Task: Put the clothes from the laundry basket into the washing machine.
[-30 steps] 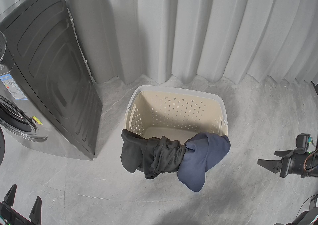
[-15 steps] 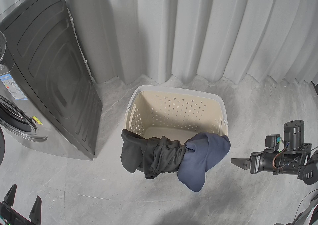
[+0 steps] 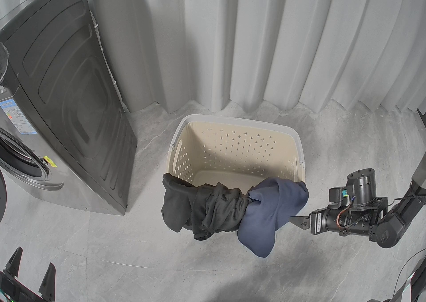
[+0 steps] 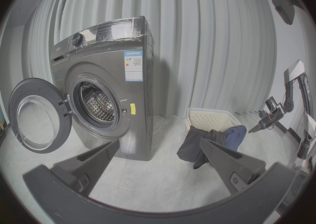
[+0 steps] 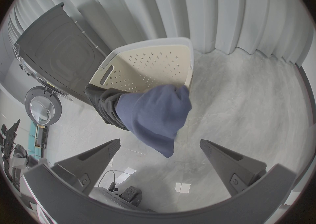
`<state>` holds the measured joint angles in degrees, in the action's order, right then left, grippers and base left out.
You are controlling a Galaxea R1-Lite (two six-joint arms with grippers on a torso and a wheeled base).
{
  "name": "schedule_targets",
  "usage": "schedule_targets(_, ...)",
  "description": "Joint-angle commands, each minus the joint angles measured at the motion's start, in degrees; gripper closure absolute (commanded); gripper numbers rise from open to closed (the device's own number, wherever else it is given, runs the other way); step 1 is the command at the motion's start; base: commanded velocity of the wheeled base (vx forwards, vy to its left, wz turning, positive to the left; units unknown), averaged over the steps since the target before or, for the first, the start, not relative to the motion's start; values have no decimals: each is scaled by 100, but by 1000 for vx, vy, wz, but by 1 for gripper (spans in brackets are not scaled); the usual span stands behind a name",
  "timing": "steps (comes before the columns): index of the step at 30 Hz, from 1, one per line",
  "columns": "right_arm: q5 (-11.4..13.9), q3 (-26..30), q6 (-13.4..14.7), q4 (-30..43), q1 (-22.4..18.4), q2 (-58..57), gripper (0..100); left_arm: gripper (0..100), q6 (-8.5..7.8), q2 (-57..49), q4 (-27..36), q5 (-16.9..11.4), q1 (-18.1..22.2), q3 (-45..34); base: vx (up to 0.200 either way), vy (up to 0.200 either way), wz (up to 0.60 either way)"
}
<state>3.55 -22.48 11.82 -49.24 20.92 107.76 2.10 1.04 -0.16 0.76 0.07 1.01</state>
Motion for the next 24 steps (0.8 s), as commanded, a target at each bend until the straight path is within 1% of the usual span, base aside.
schedule_targets(1, -3, -178, 48, -16, 70, 412, 0, 0, 1, -86, -2, -5, 1, -101, 0, 0, 0)
schedule_targets(3, -21, -380, 101, -7, 88, 491, 0, 0, 1, -86, -2, -5, 1, -101, 0, 0, 0)
schedule_targets(5, -91, -538, 110, -7, 70, 623, 0, 0, 1, -86, -2, -5, 1, -101, 0, 0, 0)
schedule_targets(7, -153, -661, 110, -16, 61, 790, 0, 0, 1, -86, -2, -5, 1, -101, 0, 0, 0)
schedule_targets(10, -179, -767, 118, -16, 88, 939, 0, 0, 1, -86, -2, -5, 1, -101, 0, 0, 0)
schedule_targets(16, -179, -969, 127, -16, 149, 1159, 0, 0, 1, -86, -2, -5, 1, -101, 0, 0, 0)
schedule_targets(18, -179, -1074, 189, -16, 149, 1229, 0, 0, 1, -86, -2, -5, 1, -101, 0, 0, 0)
schedule_targets(24, -179, -1259, 206, -16, 141, 1414, 0, 0, 1, -86, -2, -5, 1, -101, 0, 0, 0)
